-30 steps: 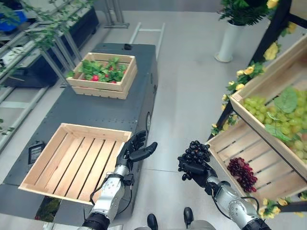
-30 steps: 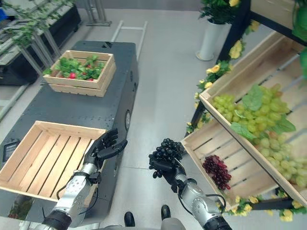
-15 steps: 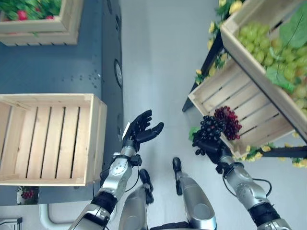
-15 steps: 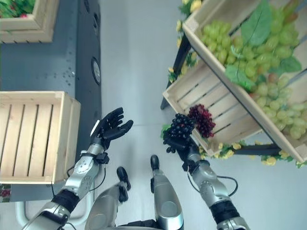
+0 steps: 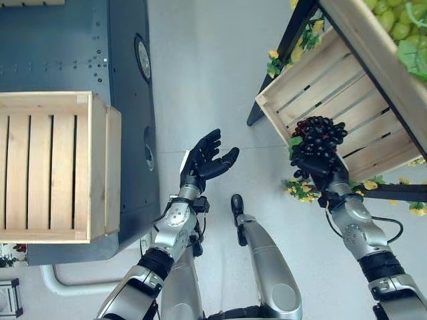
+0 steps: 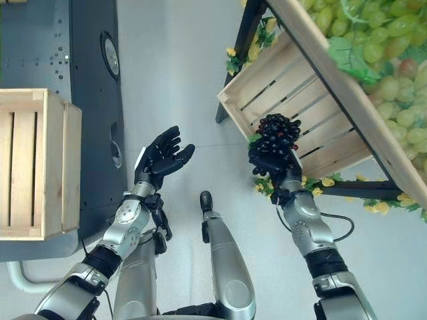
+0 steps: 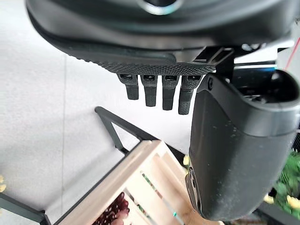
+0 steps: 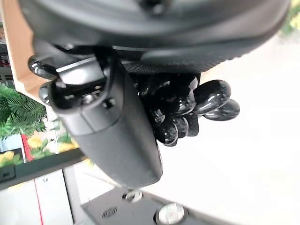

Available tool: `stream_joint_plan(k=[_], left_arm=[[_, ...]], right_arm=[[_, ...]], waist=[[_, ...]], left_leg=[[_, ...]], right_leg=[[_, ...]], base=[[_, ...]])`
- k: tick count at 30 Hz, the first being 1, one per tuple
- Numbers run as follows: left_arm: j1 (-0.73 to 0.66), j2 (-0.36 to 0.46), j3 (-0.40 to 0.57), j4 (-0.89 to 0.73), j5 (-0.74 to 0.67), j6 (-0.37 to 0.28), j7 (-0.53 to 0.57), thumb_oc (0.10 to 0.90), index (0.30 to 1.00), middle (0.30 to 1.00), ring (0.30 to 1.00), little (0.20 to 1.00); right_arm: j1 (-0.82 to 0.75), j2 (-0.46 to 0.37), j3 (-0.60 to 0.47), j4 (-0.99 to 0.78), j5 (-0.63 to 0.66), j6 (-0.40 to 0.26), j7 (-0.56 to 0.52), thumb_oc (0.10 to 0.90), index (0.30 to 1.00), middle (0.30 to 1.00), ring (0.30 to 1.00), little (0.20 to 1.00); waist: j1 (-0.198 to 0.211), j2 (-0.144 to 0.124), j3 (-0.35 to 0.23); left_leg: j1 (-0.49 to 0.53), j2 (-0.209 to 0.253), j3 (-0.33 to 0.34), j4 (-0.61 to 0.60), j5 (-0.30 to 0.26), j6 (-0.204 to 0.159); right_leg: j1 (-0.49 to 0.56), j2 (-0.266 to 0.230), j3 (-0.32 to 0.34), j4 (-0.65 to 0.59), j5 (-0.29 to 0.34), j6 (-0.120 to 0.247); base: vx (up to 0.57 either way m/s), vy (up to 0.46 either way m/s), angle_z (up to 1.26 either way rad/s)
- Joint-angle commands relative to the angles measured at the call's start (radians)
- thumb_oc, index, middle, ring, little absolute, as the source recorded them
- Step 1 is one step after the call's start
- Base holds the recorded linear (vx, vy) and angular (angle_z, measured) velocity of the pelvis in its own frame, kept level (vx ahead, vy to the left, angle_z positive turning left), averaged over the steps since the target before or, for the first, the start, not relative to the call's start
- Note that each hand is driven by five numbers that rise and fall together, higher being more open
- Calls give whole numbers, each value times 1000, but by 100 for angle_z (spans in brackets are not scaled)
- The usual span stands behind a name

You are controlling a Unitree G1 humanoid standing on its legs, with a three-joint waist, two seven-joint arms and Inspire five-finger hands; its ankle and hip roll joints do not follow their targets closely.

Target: Pick up the fruits from the basket on one side to the basket on the other side

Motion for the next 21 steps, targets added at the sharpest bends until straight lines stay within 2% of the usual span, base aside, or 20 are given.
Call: stream_joint_plan(k=[1, 3, 4, 5, 8, 13, 20, 21], left_arm=[[-8, 17, -8, -149, -22, -60, -31, 800, 900, 900, 900, 900], [-13, 21, -15, -149, -37, -53, -39, 800, 900, 900, 900, 900], [-23, 26, -20, -150, -43, -50, -44, 800, 900, 900, 900, 900], [-22, 32, -28, -148, -51, -50, -49, 800, 900, 900, 900, 900], [-33, 37, -42, -150, -64, -54, -55, 800, 900, 900, 900, 900], [-50, 36, -64, -154, -91, -60, -60, 800, 900, 900, 900, 900], [-48, 43, -77, -176, -146, -69, -92, 800, 900, 900, 900, 900], [-52, 45, -78, -175, -147, -67, -88, 800, 900, 900, 900, 900]], right_arm=[[-111, -127, -131, -37, 31, -174, -76, 400, 300, 300, 300, 300], [-148, -159, -128, 16, 39, -167, -94, 400, 300, 300, 300, 300], [-195, -188, -123, 70, 64, -168, -108, 400, 300, 300, 300, 300], [-223, -206, -119, 111, 66, -167, -120, 400, 300, 300, 300, 300], [-306, -235, -96, 192, 80, -156, -153, 400, 300, 300, 300, 300], [-405, -267, -29, 321, 73, -74, -176, 400, 300, 300, 300, 300], [-460, -288, -3, 456, 70, -10, -173, 400, 300, 300, 300, 300], [-467, -293, 0, 472, 60, -3, -207, 704, 756, 756, 756, 756]], waist=[[21, -18, -13], [30, -16, -13], [36, -19, -13], [43, -13, -13], [56, -14, -13], [76, -11, -13], [96, -12, -13], [98, -12, -13]], left_leg=[[18, -56, 31, 139, -83, 3], [17, -59, 25, 136, -82, 2], [-4, -62, 32, 131, -61, 10], [10, -66, 19, 128, -75, 4], [-10, -72, 20, 120, -58, 11], [-25, -78, 12, 122, -64, 14], [-57, -83, -3, 150, -82, 21], [-60, -82, -3, 152, -85, 22]], right_leg=[[76, 46, -73, 7, -33, -16], [77, 43, -75, 4, -31, -15], [61, 36, -81, -7, -10, -22], [75, 39, -82, -5, -23, -15], [57, 32, -90, -10, -6, -20], [44, 26, -98, 0, -7, -21], [23, 18, -110, 16, -8, -25], [19, 17, -112, 23, -10, -24]], base=[[-19, -57, 17], [-48, -57, 14], [-28, -56, 6], [-79, -58, 1], [-26, -24, 12], [1, 3, 6], [28, -14, 13], [19, 1, 11]])
